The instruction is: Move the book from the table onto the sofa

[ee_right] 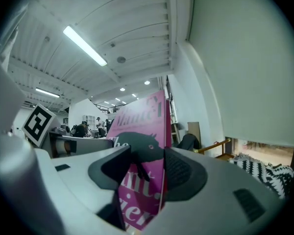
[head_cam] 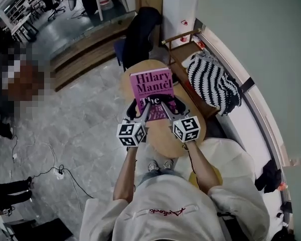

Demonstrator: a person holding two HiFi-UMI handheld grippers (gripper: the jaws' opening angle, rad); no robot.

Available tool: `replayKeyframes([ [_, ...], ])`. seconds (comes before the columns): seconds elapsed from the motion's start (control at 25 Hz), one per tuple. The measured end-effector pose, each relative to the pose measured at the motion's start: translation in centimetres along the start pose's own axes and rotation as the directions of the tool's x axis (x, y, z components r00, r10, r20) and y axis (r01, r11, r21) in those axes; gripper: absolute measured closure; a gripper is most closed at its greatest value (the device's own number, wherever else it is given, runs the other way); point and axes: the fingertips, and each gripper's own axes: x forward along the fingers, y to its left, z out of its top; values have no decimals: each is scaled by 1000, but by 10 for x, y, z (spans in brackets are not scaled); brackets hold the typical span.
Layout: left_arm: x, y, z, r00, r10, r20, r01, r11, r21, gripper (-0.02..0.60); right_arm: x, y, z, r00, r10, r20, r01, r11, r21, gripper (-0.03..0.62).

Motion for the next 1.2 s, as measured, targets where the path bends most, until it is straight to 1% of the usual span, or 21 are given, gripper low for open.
replayKeyframes([
  [0.16, -8, -12, 16, 1000, -13, 23, 13, 1000, 11, 321, -13, 3, 14, 1000, -13, 23, 13, 1000, 6, 376],
  [0.32, -4, -25, 38, 998, -27, 59, 24, 999, 39, 321, -20, -3, 35, 998, -21, 61, 20, 1000, 4, 376],
  [0.48, -2, -42, 39, 997, -38, 68, 34, 998, 57, 321, -34, -11, 39, 997, -28, 78, 28, 1000, -2, 376],
  [0.6, 1, -51, 41, 997, -43, 70, 36, 995, 97, 321, -41, -16, 44, 995, -33, 92, 33, 999, -3, 376],
  [0.76, 2, -61, 44, 996, -62, 70, 55, 994, 95, 321, -51, -20, 46, 994, -54, 95, 54, 999, 5, 376],
  [0.88, 10, -75, 47, 993, -91, 70, 83, 990, 112, 321, -61, -31, 52, 991, -81, 106, 81, 997, 3, 378],
  [1.04, 23, -98, 41, 987, -151, 50, 146, 984, 107, 321, -82, -48, 51, 983, -149, 108, 149, 989, 7, 378],
  [1.2, 40, -129, 37, 971, -237, 28, 232, 965, 121, 321, -107, -71, 52, 966, -231, 118, 230, 973, 21, 378],
])
